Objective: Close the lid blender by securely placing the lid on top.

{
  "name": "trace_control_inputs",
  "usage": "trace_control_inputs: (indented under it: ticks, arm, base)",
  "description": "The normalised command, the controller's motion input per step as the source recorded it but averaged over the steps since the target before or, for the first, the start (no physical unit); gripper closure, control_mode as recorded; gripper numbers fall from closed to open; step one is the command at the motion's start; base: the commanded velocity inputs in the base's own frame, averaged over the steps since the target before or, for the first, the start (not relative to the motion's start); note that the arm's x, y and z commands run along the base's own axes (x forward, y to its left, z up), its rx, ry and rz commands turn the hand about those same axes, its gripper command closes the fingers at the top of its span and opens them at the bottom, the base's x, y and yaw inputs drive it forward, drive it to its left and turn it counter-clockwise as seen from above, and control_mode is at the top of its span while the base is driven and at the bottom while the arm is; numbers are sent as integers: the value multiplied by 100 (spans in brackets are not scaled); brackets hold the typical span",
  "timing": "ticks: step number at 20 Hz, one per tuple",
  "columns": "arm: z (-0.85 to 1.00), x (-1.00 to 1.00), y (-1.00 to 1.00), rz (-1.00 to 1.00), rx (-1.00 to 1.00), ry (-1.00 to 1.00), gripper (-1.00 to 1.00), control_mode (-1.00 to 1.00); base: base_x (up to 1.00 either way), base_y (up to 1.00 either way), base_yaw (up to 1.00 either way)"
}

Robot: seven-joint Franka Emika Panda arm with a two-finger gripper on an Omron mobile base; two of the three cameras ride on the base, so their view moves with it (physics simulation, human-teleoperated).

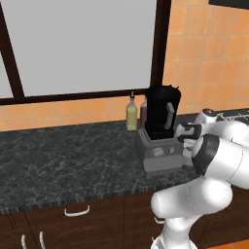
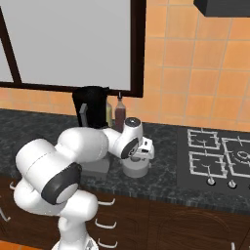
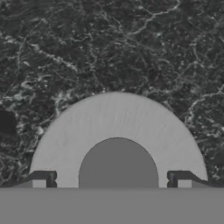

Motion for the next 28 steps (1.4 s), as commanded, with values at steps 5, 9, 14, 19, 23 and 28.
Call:
trace_control_inputs:
  ticks: [5,9,14,19,23,28]
  arm:
    - [-35,8,-9,0,0,2,100,-100]
    - [-35,0,-5,0,0,4,100,-100]
    - [-9,0,0,0,0,2,100,-100]
    - [-3,-8,0,0,0,-1,100,-100]
    - [47,-9,0,0,1,0,100,-100]
    - [69,-11,0,0,0,0,100,-100]
  base:
    - [0,0,0]
    - [0,0,0]
    - [0,0,0]
    - [0,0,0]
    - [0,0,0]
    - [0,0,0]
